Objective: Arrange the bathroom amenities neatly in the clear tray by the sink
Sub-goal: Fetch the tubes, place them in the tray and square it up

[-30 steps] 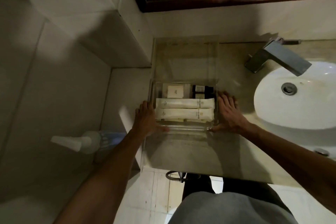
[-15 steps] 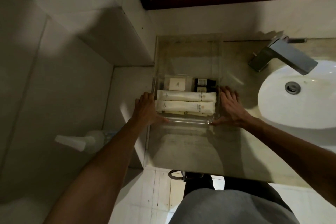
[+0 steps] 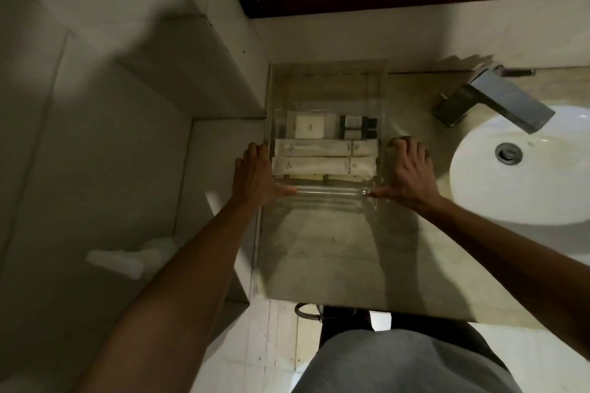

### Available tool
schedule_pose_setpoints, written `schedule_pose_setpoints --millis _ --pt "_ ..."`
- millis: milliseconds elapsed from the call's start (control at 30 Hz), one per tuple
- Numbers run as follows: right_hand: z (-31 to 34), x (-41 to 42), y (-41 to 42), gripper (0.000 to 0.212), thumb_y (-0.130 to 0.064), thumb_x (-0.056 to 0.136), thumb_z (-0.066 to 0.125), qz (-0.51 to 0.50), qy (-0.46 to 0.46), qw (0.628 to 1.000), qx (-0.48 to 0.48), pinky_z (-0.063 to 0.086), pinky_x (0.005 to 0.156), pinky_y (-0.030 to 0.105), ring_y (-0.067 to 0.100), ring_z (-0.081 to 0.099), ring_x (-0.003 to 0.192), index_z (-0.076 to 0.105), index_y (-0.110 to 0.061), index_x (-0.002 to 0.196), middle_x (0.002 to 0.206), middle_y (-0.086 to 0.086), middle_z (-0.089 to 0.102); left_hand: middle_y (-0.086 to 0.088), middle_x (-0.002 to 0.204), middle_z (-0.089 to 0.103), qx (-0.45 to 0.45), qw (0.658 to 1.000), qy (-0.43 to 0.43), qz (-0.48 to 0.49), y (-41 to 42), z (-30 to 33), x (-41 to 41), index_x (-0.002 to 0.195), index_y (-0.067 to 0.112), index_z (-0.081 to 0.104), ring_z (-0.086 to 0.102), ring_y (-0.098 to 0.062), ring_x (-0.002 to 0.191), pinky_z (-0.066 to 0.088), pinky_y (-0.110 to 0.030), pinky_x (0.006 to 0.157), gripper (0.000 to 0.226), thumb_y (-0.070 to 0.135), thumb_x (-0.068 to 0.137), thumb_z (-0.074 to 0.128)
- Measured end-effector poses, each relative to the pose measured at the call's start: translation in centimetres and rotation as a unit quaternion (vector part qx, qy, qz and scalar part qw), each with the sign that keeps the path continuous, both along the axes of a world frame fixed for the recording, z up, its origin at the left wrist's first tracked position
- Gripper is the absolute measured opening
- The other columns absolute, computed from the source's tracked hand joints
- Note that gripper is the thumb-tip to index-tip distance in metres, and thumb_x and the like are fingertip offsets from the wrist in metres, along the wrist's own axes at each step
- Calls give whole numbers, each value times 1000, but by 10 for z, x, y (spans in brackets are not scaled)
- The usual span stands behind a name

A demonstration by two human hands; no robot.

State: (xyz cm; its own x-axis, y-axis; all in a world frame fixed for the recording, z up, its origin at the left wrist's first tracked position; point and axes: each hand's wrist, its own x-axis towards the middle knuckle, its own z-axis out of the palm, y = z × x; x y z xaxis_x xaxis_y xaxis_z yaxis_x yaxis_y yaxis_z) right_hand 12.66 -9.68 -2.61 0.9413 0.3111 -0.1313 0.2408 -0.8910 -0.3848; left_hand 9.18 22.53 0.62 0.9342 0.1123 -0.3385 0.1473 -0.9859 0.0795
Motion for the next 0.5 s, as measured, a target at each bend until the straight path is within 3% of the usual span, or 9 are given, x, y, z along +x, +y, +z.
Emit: schedule_pose_setpoints --millis 133,300,400,500 --pt "0 2 3 123 -69 48 84 20 -24 999 -25 27 112 56 38 31 127 27 -17 144 143 17 28 -10 121 48 17 993 -82 -78 5 -2 1 127 15 43 50 -26 105 45 -41 87 102 76 52 75" --pt "6 9 5 89 -47 68 83 108 -87 988 -67 28 111 61 42 28 135 38 -20 141 148 19 28 -10 113 57 18 958 -128 -255 2 -8 12 118 13 58 56 -29 100 46 -41 82 55 50 79 70" --pt "5 18 3 70 -42 78 76 147 -99 975 -134 27 111 59 43 29 135 48 -19 138 149 19 33 -8 110 60 58 940 -140 -306 1 -12 20 116 14 62 58 -27 96 45 -38 81 47 50 85 65" --pt "9 26 3 65 -40 79 75 151 -104 969 -166 28 110 57 42 32 132 52 -18 136 146 19 37 -7 114 61 97 934 -146 -310 0 -13 27 121 13 62 58 -26 98 46 -38 81 50 50 88 62"
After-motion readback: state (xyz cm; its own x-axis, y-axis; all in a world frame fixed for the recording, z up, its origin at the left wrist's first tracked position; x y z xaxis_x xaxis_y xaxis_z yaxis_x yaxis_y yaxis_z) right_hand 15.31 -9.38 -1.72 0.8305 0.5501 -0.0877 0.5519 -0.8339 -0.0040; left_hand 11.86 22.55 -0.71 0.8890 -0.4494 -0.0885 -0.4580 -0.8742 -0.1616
